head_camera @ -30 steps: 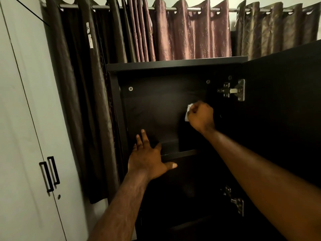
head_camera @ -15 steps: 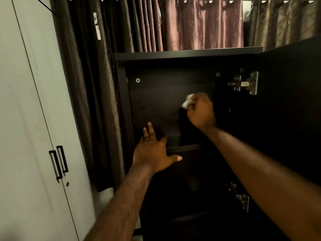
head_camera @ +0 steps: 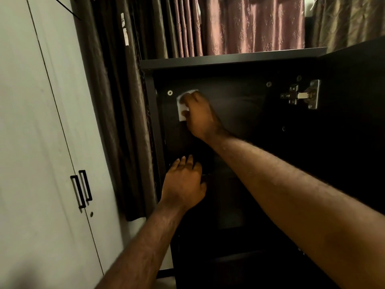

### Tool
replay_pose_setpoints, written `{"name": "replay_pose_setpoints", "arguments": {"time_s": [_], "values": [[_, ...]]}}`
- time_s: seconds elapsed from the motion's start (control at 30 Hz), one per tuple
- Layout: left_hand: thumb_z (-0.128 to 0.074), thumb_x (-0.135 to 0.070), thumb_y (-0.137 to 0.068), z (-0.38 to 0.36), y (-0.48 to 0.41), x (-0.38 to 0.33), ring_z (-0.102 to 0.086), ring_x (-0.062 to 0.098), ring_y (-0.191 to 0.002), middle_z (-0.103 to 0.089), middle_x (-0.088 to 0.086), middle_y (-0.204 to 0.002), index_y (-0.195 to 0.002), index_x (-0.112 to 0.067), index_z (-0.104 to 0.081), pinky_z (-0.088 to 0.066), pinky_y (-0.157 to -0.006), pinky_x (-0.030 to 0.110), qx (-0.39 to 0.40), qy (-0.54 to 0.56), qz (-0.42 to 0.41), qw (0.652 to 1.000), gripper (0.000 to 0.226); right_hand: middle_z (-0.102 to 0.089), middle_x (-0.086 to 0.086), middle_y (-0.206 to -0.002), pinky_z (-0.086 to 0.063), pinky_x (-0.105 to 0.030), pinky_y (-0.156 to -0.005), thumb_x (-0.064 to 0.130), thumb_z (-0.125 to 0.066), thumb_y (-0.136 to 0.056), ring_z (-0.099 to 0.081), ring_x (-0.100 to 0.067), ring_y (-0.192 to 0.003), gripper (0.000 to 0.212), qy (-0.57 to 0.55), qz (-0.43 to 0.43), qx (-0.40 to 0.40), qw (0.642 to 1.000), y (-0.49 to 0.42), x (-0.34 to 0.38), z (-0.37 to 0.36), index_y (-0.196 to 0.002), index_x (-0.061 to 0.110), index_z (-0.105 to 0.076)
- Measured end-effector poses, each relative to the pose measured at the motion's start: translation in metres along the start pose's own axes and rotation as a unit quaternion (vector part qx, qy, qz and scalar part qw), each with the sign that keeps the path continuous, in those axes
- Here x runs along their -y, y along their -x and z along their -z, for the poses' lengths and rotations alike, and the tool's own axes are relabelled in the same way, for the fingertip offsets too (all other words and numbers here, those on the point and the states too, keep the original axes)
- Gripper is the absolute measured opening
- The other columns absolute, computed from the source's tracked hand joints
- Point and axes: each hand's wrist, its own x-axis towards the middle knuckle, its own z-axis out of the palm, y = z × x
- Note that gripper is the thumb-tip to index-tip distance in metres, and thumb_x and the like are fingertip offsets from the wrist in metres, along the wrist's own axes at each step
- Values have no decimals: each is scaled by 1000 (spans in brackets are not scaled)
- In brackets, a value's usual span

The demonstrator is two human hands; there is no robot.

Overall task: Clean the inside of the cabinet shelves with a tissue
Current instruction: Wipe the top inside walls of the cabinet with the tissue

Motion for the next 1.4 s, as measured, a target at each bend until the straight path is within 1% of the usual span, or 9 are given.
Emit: {"name": "replay_pose_setpoints", "arguments": {"time_s": [0.27,0.37,0.57,0.73,0.9,1.07,1.2,1.3,1.4], "values": [[-52,-50,-83,2,0,-2,-59,19,-110,-68,4,-112,-106,-19,-68,-37,-111,35,-17,0,22,1000,43,-61,-9,-116,-50,-36,-92,5,-50,-92,-58,-24,-105,27,9,64,172,983,44,14,-18,-112,11,-66],[-47,-57,-88,-2,-1,-3,-53,23,-128,-59,9,-135,-131,-13,-59,-33,-116,38,-19,-11,23,999,62,-64,-6,-111,-48,-21,-84,-2,-56,-83,-62,-18,-98,32,-19,47,119,992,35,-1,-3,-109,12,-68],[-34,-76,-87,-2,-1,-9,-49,26,-134,-55,11,-143,-135,-13,-56,-33,-116,38,-30,-18,41,999,83,-61,-18,-118,-46,-39,-89,15,-56,-91,-59,-37,-107,27,117,-214,-101,964,38,-60,60,-116,6,-60],[-24,-91,-77,-2,-3,-13,-58,23,-123,-63,7,-132,-122,-18,-64,-40,-107,37,-41,-16,64,997,95,-58,-22,-125,-51,-41,-85,25,-56,-93,-59,-40,-113,37,146,-414,-44,898,88,-78,61,-123,2,-52],[-23,-92,-76,-2,-2,-15,-63,21,-107,-68,3,-115,-108,-20,-68,-47,-95,37,-53,-21,68,996,91,-67,-17,-112,-54,-37,-81,34,-62,-89,-64,-37,-104,29,117,-311,125,935,97,-41,42,-104,10,-69],[-21,-93,-77,0,-1,-11,-66,20,-103,-70,2,-113,-111,-18,-69,-49,-89,34,-57,-20,57,996,95,-73,-9,-102,-51,-24,-81,30,-72,-84,-68,-25,-98,20,25,-230,148,962,72,-9,11,-93,12,-74],[-19,-95,-76,4,2,-11,-65,21,-109,-68,5,-121,-120,-19,-66,-48,-94,35,-54,-11,47,997,100,-75,2,-97,-46,-15,-78,32,-81,-78,-68,-12,-93,19,-84,-302,55,948,65,-17,8,-89,17,-76],[-16,-97,-74,9,3,-13,-59,25,-121,-62,9,-132,-128,-17,-62,-44,-101,39,-33,-1,54,998,106,-75,-5,-95,-55,-31,-85,38,-81,-77,-70,-22,-92,28,-140,-415,-68,896,65,-38,20,-91,14,-76],[-12,-99,-71,9,2,-17,-62,24,-111,-68,3,-117,-114,-21,-67,-47,-97,40,-37,11,72,997,104,-74,-9,-102,-57,-40,-86,37,-78,-80,-70,-27,-97,29,-149,-495,-161,841,67,-63,42,-97,14,-74]]}}
